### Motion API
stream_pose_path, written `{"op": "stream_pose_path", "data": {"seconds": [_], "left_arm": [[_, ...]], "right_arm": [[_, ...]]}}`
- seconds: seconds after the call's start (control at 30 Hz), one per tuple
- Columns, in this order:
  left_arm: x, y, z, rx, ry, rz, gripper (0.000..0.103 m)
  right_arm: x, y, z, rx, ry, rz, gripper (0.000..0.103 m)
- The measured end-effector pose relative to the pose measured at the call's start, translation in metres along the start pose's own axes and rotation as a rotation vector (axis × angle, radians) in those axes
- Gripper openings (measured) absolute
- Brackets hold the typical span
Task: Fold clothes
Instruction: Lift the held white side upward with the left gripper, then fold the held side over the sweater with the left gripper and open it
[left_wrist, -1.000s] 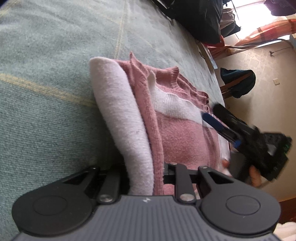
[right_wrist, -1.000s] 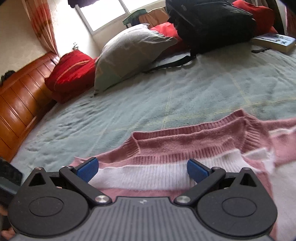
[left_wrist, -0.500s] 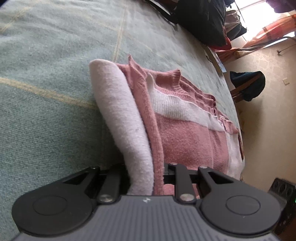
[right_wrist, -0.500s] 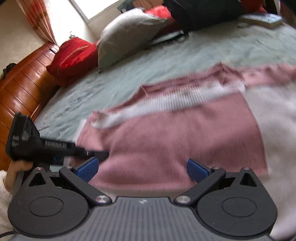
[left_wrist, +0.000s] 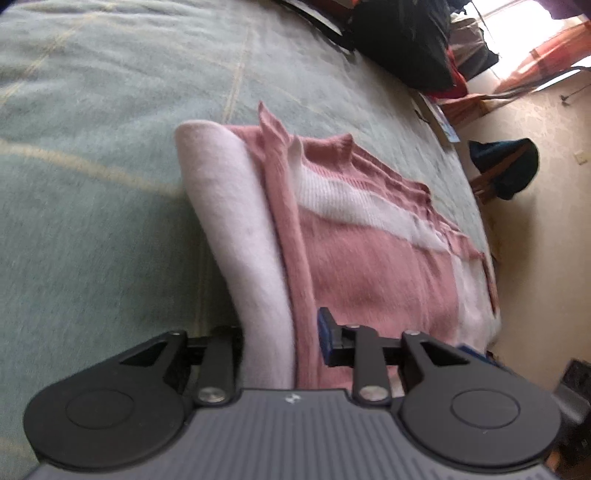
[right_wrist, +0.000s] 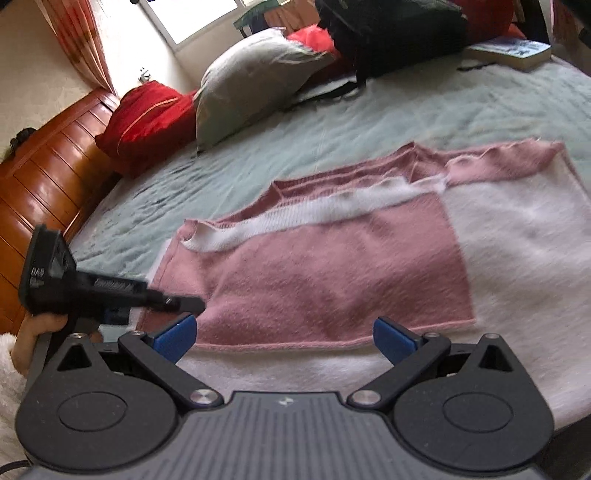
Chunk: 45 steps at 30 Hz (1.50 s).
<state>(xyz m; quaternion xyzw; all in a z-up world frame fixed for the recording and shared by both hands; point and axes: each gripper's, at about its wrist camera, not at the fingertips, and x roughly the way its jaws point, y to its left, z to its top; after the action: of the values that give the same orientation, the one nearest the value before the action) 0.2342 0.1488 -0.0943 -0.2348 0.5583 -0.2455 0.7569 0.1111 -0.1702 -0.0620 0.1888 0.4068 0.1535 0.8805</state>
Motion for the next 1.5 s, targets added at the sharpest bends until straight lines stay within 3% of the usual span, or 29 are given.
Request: {"op": "stream_pose_path", "data": {"seconds": [0.17, 0.23, 0.47, 0.63, 1.03, 1.5], "left_arm": [[0.001, 0.020, -0.006, -0.078, -0.028, -0.083, 0.034], [0.007, 0.027, -0.004, -0.118, -0.046, -0.096, 0.026], [0.011, 0.009, -0.001, -0.068, -0.089, -0.003, 0.021], [-0.001, -0.021, 0.003, -0.012, -0.090, 0.069, 0.018], [-0.042, -0.122, 0.012, 0.176, -0.121, -0.011, 0.018], [0.017, -0.228, 0.025, 0.243, -0.030, -0.050, 0.018]], "right_arm": [[-0.005, -0.011, 0.002, 0.017, -0.008, 0.012, 0.103], [-0.006, -0.013, 0.001, 0.018, -0.004, 0.018, 0.103], [-0.016, -0.022, 0.000, 0.019, -0.025, 0.033, 0.103], [-0.026, -0.030, 0.001, 0.017, -0.054, 0.038, 0.103], [-0.050, -0.059, 0.012, 0.044, -0.135, 0.037, 0.103], [-0.115, -0.107, 0.015, 0.025, -0.297, -0.037, 0.103]]}}
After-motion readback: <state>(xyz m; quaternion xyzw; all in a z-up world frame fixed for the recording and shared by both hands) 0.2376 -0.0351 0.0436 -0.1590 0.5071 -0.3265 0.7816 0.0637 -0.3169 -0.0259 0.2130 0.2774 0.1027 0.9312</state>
